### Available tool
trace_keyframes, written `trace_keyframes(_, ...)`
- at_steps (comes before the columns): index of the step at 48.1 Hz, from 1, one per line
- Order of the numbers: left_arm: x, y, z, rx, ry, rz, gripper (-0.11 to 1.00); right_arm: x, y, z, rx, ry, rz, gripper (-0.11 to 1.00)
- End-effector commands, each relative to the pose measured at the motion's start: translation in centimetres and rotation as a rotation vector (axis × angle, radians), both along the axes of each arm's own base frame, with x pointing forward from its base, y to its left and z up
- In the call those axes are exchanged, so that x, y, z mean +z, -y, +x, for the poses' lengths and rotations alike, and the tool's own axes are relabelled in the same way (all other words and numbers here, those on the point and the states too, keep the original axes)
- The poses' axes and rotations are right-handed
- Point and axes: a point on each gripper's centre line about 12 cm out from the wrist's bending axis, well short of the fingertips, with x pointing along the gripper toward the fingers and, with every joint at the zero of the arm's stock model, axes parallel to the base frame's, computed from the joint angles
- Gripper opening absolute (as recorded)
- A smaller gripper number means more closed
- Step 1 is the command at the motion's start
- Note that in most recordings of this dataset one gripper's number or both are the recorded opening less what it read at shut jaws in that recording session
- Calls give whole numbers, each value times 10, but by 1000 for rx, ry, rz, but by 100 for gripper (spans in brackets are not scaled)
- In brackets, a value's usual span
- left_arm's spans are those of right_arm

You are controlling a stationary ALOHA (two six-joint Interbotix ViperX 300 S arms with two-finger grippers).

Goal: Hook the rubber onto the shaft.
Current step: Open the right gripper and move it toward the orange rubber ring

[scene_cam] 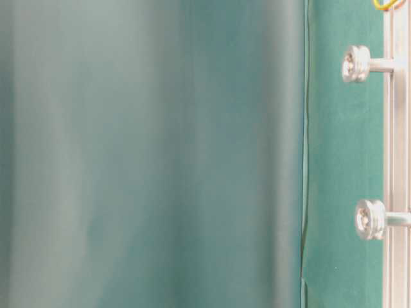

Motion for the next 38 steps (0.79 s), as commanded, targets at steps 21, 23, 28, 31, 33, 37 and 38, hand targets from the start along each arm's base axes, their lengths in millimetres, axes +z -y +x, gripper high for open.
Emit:
trace_keyframes(21, 12, 0, 3, 1, 29, 5, 0, 2, 1, -6, -64, -403, 32, 3)
trace_keyframes(23, 12, 0, 3, 1, 29, 3, 0, 2, 1, -7, -65, -428, 28, 3)
trace_keyframes(28, 12, 0, 3, 1, 29, 3, 0, 1, 2, -9, -67, -451, 22, 3)
trace_keyframes(31, 12, -1, 3, 2, 29, 3, 0, 1, 2, -9, -68, -451, 17, 3)
trace_keyframes(33, 12, 0, 3, 1, 29, 5, 0, 1, 2, -9, -68, -449, 17, 3)
trace_keyframes(37, 13, -1, 3, 2, 31, 3, 0, 2, 2, -9, -68, -447, 17, 3)
trace_keyframes(38, 13, -1, 3, 2, 31, 5, 0, 1, 2, -9, -68, -449, 17, 3)
